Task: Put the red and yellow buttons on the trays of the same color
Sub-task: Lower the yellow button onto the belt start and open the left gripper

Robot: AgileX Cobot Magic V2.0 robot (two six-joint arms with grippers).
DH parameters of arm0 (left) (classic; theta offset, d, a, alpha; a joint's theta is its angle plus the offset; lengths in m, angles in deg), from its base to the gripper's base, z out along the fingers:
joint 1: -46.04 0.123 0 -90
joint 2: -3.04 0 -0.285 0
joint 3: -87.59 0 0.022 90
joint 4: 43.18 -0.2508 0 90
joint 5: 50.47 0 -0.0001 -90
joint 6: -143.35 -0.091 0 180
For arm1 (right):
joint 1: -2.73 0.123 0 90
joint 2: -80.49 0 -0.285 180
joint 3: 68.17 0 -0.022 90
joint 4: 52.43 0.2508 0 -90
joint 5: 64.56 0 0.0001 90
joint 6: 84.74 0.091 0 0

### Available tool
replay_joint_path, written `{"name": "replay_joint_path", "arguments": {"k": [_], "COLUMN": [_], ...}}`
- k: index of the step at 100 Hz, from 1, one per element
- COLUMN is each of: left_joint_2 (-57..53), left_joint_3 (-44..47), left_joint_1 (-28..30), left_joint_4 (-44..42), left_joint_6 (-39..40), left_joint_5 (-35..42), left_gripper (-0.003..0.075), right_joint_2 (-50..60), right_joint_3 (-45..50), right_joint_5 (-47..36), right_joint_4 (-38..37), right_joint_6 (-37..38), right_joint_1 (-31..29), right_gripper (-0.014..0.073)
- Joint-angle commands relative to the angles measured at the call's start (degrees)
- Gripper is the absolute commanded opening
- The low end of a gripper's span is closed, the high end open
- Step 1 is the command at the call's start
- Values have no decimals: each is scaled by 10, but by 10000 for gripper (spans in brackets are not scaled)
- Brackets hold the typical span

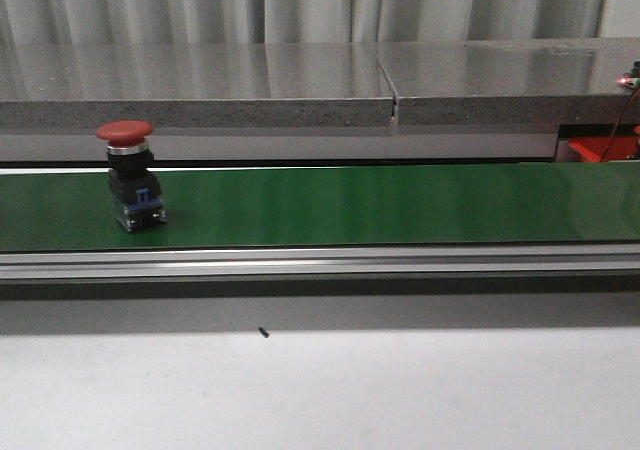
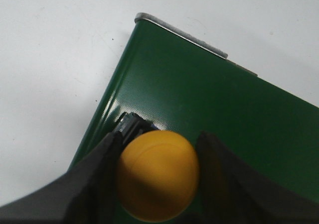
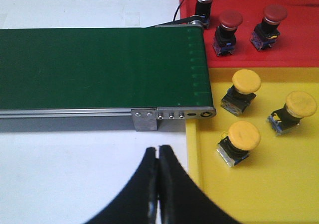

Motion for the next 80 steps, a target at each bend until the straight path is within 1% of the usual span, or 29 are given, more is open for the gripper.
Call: {"name": "replay_joint_path", "arguments": {"k": [1, 6, 18, 21, 27, 43, 50, 57, 64, 67, 69, 74, 76, 79, 80], "left_joint_2": [-25, -25, -25, -25, -25, -49, -73, -103, -135, -151, -160, -180, -189, -199, -201], "left_joint_3": [-13, -13, -13, -13, -13, -13, -13, -13, -13, -13, -13, -12, -11, -10, -9], "left_joint_1": [-4, -4, -4, -4, -4, -4, -4, -6, -16, -22, -26, -36, -40, -47, -48], "left_joint_4": [14, 14, 14, 14, 15, 16, 16, 16, 16, 16, 16, 16, 16, 16, 14], "left_joint_6": [-1, -1, -3, -3, -3, -4, -12, -31, -60, -70, -77, -89, -94, -103, -108], "left_joint_5": [31, 30, 25, 24, 23, 20, 20, 17, 9, 5, 2, -5, -8, -13, -14], "left_gripper": [260, 323, 531, 559, 573, 534, 503, 436, 319, 244, 211, 80, 48, -25, -19], "right_joint_2": [-2, -2, -2, -2, -2, -2, -2, -2, -2, -2, -2, -2, -2, -2, -2], "right_joint_3": [-13, -13, -13, -13, -13, -13, -13, -13, -13, -13, -13, -13, -13, -13, -13], "right_joint_5": [-34, -34, -34, -34, -34, -34, -34, -34, -34, -34, -34, -34, -34, -34, -34], "right_joint_4": [-3, -3, -3, -3, -3, -3, -3, -3, -3, -3, -3, -3, -3, -3, -3], "right_joint_6": [-2, -2, -2, -2, -2, -2, -2, -2, -2, -2, -2, -2, -2, -2, -2], "right_joint_1": [-1, -1, -1, -1, -1, -1, -1, -1, -1, -1, -1, -1, -1, -1, -1], "right_gripper": [-67, -67, -67, -67, -67, -67, -67, -67, -67, -67, -67, -67, -67, -67, -67]}}
